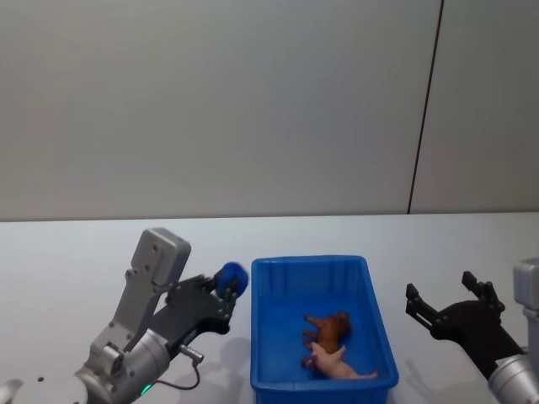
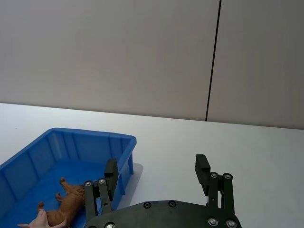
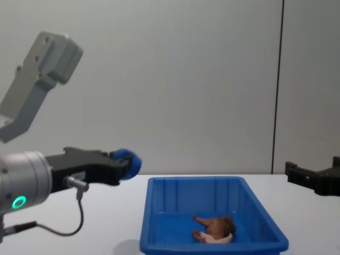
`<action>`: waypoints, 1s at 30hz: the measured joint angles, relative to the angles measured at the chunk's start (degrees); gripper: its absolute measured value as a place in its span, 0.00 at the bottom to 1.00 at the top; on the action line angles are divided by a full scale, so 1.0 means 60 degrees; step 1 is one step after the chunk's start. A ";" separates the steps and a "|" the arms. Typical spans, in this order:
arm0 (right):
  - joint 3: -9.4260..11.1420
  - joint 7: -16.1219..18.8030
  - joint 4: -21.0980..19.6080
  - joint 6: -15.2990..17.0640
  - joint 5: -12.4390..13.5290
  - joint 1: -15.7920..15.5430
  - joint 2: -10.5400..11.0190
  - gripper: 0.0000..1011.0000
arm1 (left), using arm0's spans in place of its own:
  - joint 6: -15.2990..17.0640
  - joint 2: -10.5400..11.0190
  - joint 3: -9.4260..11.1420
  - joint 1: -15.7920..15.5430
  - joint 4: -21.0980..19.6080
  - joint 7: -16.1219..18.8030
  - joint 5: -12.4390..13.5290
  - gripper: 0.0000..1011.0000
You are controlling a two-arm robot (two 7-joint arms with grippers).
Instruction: Pick up the two dolls from the table and place them into the box.
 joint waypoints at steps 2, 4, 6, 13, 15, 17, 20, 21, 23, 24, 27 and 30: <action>0.0000 0.0000 0.0000 0.0000 0.0000 0.0000 0.0000 0.99 | -0.0116 -0.0036 0.0000 -0.0070 -0.0008 -0.0247 -0.0052 0.16; 0.0000 0.0000 0.0000 0.0000 0.0000 0.0000 0.0000 0.99 | -0.0201 -0.0065 0.0001 -0.0115 -0.0009 -0.0443 -0.0097 0.16; 0.0000 0.0000 0.0000 0.0000 0.0000 -0.0001 0.0000 0.99 | -0.0307 -0.0123 0.0013 -0.0195 0.0012 -0.0711 -0.0164 0.16; 0.0000 0.0000 0.0000 0.0000 0.0000 0.0000 0.0000 0.99 | -0.0595 -0.0323 0.0079 -0.0461 0.0211 -0.1569 -0.0412 0.28; 0.0000 0.0000 0.0000 0.0000 0.0000 0.0000 0.0000 0.99 | -0.0692 -0.0400 0.0107 -0.0550 0.0309 -0.1846 -0.0501 0.35; 0.0000 0.0000 0.0000 0.0000 0.0000 0.0000 0.0000 0.99 | -0.0741 -0.0460 0.0129 -0.0617 0.0376 -0.1993 -0.0551 0.40; 0.0000 0.0000 0.0000 0.0000 0.0000 0.0000 0.0000 0.99 | -0.0830 -0.0550 0.0164 -0.0717 0.0480 -0.2264 -0.0645 0.49; 0.0000 0.0000 0.0000 0.0000 -0.0001 0.0000 0.0000 0.99 | -0.0842 -0.0564 0.0171 -0.0732 0.0497 -0.2306 -0.0658 0.54; 0.0000 0.0000 0.0000 0.0000 0.0000 0.0000 0.0000 0.99 | -0.0886 -0.0613 0.0190 -0.0783 0.0554 -0.2448 -0.0707 0.60; 0.0000 0.0000 0.0000 0.0000 0.0000 0.0000 0.0000 0.99 | -0.0901 -0.0628 0.0196 -0.0801 0.0572 -0.2494 -0.0719 0.62; 0.0000 0.0000 0.0000 0.0000 0.0000 0.0000 0.0000 0.99 | -0.0952 -0.0681 0.0217 -0.0857 0.0629 -0.2649 -0.0770 0.72; 0.0000 0.0000 0.0000 0.0000 0.0000 0.0000 0.0000 0.99 | -0.0990 -0.0721 0.0231 -0.0902 0.0675 -0.2759 -0.0804 0.81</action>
